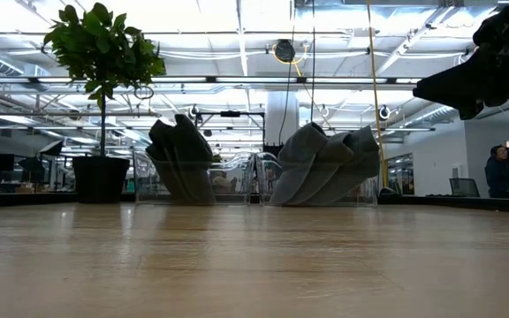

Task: Pick & Place hat
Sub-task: Put the black cap into the left transparent bin

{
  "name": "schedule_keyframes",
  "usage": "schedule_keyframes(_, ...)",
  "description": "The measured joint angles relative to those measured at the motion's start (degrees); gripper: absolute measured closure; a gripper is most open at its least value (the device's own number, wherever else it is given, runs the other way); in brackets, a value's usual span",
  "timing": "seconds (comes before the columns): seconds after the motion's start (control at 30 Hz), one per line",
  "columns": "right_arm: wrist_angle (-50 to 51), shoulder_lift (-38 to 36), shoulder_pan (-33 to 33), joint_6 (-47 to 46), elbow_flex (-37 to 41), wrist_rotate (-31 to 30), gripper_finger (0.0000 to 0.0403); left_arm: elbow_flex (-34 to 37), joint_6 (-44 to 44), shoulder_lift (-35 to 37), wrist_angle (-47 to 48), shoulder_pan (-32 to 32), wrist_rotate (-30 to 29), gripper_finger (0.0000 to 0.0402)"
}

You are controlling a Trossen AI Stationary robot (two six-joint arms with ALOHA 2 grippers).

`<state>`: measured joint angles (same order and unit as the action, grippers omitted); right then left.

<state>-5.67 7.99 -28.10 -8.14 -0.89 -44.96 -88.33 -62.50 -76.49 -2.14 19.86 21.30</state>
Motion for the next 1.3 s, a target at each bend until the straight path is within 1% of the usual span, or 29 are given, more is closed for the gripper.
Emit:
schedule_keyframes(0.13,-0.1,0.0,0.0,0.0,0.0,0.0,0.0305,0.0,8.0,0.0,-0.2,-0.1,-0.1,0.0399)
schedule_keyframes(0.27,-0.1,0.0,0.0,0.0,0.0,0.1,0.0305,0.0,19.5,0.0,-2.8,-0.1,0.9,0.0399)
schedule_keyframes(0.4,-0.1,0.0,0.0,0.0,0.0,0.1,0.0305,0.0,30.3,0.0,-2.6,-0.1,1.6,0.0399)
schedule_keyframes(0.47,-0.2,0.0,0.0,0.0,0.0,0.1,0.0305,0.0,36.4,0.3,-2.4,-0.1,1.7,0.0399)
schedule_keyframes(0.6,-0.2,0.0,0.0,0.0,0.0,0.2,0.0305,0.0,51.9,1.0,-2.3,0.2,3.9,0.0399)
schedule_keyframes(0.7,-0.2,0.0,0.0,0.0,0.0,0.2,0.0305,0.0,62.4,1.3,-1.1,0.5,4.3,0.0399)
schedule_keyframes(0.77,-0.2,0.0,0.0,0.0,0.0,0.2,0.0305,0.0,65.0,1.3,1.3,1.6,5.0,0.0399)
schedule_keyframes(0.83,-0.2,0.0,0.0,0.0,0.0,0.2,0.0305,-0.9,64.1,1.1,6.6,4.3,6.1,0.0399)
schedule_keyframes(0.9,-0.2,0.0,0.0,0.0,0.0,0.2,0.0305,-3.9,62.9,-0.8,13.1,6.4,6.8,0.0399)
schedule_keyframes(1.0,-0.1,0.0,0.0,0.0,0.0,0.2,0.0305,-9.6,64.2,-4.4,22.5,8.5,7.0,0.0399)
schedule_keyframes(1.17,-0.1,0.0,0.0,0.0,0.0,0.2,0.0305,-22.9,68.7,-12.3,34.3,10.3,7.3,0.0399)
schedule_keyframes(1.23,-0.1,0.0,0.0,0.0,0.0,0.2,0.0305,-28.4,70.8,-15.6,40.4,11.1,6.5,0.0399)
schedule_keyframes(1.3,-0.1,0.0,0.0,0.0,0.0,0.2,0.0305,-33.5,73.2,-18.8,45.2,11.4,4.3,0.0399)
